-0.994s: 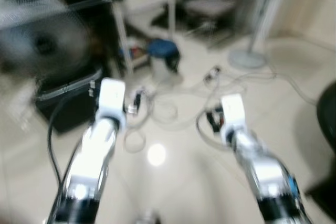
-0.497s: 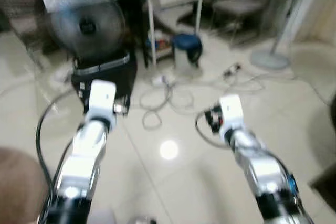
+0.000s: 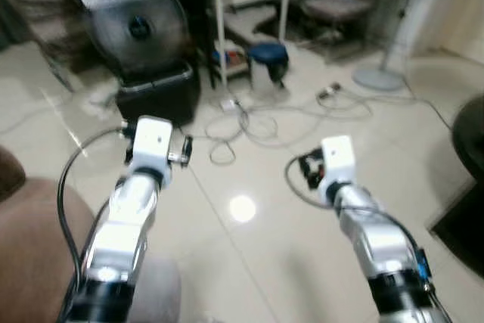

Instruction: Move the pillow to the sofa from floor

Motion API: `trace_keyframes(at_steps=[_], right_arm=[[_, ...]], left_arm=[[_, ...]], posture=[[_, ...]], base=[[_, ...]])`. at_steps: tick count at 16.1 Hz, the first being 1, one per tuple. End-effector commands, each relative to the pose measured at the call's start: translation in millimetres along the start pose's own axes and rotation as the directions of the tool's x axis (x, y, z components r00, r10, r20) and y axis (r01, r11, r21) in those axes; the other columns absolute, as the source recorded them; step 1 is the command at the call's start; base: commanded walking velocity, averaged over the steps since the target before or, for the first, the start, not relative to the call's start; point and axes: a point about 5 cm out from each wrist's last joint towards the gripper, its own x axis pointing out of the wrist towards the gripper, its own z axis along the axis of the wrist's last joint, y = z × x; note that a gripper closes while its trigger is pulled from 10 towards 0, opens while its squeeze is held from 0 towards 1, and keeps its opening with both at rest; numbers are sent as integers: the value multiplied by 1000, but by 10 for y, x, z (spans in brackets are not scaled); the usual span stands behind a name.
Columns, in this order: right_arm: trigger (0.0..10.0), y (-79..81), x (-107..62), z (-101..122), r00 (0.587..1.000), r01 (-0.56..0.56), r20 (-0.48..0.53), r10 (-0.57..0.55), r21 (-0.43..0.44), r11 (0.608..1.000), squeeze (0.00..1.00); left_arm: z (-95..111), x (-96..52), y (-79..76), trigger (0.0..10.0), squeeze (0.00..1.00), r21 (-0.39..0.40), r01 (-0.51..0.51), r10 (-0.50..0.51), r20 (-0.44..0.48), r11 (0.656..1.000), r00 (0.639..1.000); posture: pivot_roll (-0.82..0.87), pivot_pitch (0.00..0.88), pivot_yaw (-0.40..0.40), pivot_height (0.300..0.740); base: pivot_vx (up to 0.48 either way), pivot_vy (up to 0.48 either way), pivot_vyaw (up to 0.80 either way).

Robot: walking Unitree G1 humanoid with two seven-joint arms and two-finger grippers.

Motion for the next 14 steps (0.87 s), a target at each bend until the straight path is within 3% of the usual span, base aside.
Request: trace_keyframes(at_steps=[1,3,6,14], right_arm=[[10000,29,9,56,1000,-8,16,8,12,1000,0],[10000,31,-6,27,1000,-13,17,13,-7,1000,0],[10000,42,-93,64,991,-51,123,60,-80,996,0],[10000,-15,-225,-47,977,-43,206,49,-33,999,0]], left_arm=[[-10,-5,40,10000,0,10,-9,9,-3,1000,1000],[-17,-16,42,10000,0,8,-9,9,-1,1000,1000],[-75,-84,68,10000,0,-22,-11,12,44,1000,999],[-338,-324,151,10000,0,-8,-16,17,78,1000,997]], posture=[[80,0,30,740],[80,0,32,740],[77,0,31,740],[94,0,11,740]], base=[[-292,0,0],[-292,0,0],[-275,0,0],[-257,0,0]])
